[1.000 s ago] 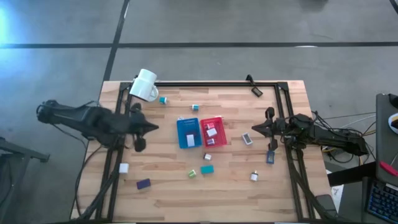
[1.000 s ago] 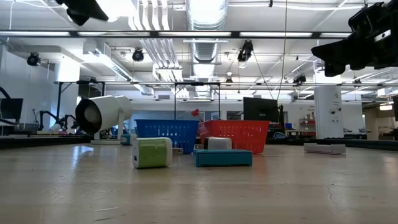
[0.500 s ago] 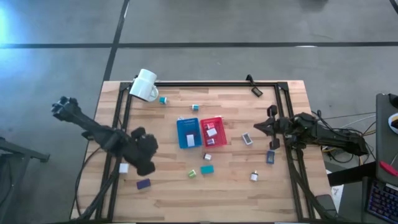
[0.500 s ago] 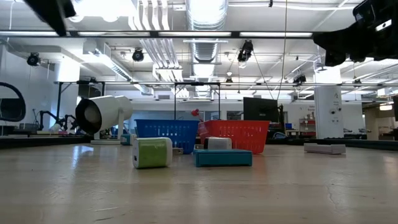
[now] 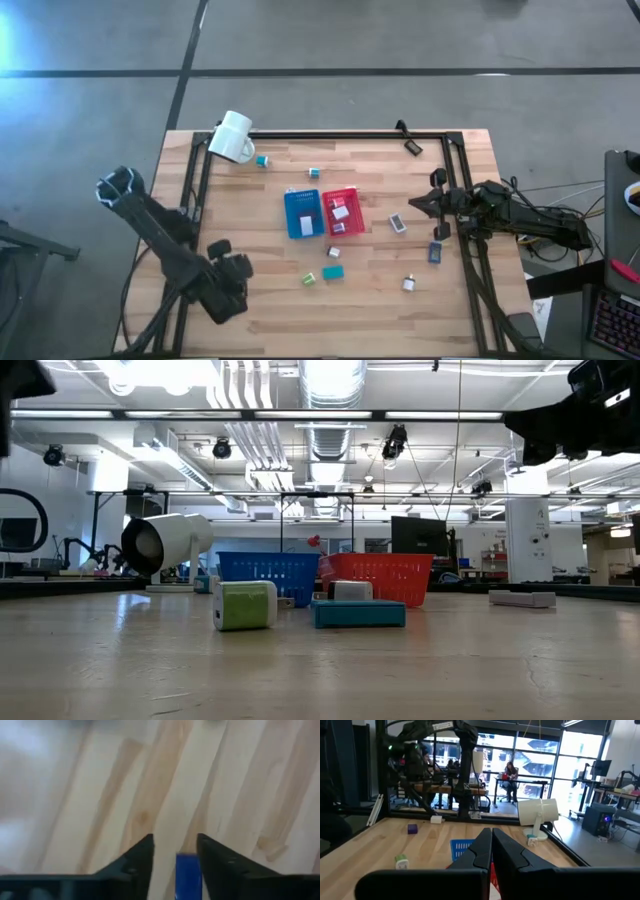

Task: Pick & Place Office items
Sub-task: Put the purple digital clock into the blue bin

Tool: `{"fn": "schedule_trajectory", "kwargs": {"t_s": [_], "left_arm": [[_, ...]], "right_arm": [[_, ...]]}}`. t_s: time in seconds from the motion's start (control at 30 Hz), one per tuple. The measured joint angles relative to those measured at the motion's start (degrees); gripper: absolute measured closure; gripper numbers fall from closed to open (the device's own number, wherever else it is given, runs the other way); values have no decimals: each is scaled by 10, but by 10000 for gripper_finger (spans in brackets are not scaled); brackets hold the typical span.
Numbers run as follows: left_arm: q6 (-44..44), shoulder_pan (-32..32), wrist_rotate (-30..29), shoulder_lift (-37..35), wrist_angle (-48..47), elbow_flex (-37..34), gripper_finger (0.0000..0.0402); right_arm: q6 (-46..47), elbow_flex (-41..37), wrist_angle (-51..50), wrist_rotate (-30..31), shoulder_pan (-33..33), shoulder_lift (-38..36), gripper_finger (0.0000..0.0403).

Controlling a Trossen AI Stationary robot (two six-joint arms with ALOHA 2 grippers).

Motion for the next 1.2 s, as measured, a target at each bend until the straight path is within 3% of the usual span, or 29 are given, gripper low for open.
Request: {"fn": "schedule_trajectory", "kwargs": {"t_s": [0.1,0.23,0.4,0.67,0.9,1.2], "left_arm": [[-22,0,42,31,-2,0,190],[-29,0,53,59,5,0,131],[-27,-14,76,68,58,-15,87],[-89,-50,86,33,176,-120,77],[-102,-62,104,36,184,-167,80],[-96,-62,124,36,262,-211,80]], "right_arm": [[3,0,0,-1,0,0,394],[4,0,0,-1,0,1,394],[3,0,-1,-1,0,5,394],[5,0,-2,-1,0,8,394],[5,0,-1,-1,0,11,394],[5,0,-1,-1,0,15,394]]}}
